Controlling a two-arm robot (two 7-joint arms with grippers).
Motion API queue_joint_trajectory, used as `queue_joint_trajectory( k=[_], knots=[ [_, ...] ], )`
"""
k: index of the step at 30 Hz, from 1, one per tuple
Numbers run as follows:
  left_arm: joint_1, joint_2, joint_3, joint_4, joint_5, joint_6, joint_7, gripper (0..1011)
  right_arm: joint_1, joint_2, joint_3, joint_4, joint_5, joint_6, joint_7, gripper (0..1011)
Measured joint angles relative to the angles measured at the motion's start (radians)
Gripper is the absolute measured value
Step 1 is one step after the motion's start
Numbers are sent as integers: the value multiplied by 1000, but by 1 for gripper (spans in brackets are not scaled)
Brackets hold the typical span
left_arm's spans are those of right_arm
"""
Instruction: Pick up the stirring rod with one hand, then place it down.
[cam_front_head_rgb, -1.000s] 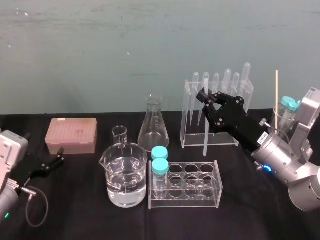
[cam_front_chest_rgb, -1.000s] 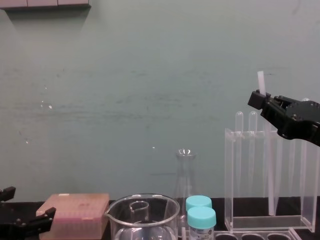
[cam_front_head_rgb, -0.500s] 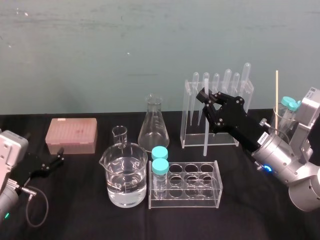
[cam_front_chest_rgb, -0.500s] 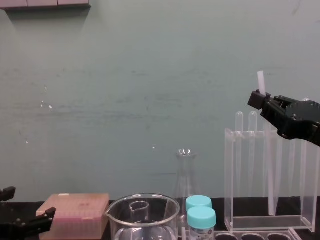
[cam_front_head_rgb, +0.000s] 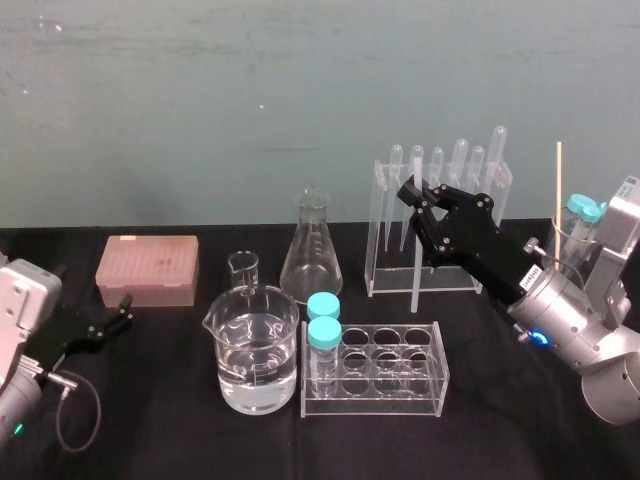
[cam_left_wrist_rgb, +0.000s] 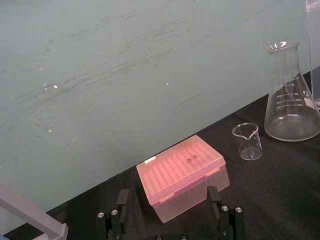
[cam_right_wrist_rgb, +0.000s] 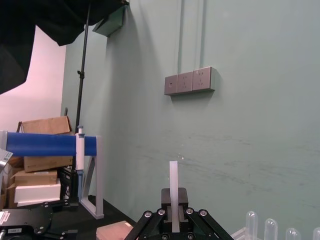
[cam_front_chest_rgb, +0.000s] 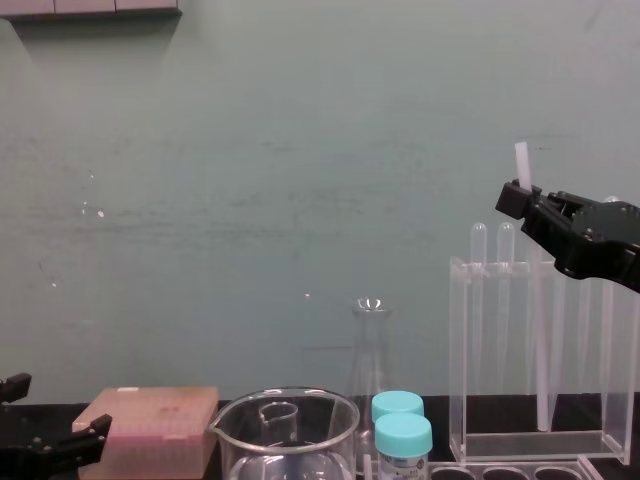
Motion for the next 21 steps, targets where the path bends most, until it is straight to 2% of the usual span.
queue_joint_trajectory(
  k=[21],
  knots=[
    [0,0,0,0,0,0,0,1000,0,0,0,0,0,0,0,67]
  ],
)
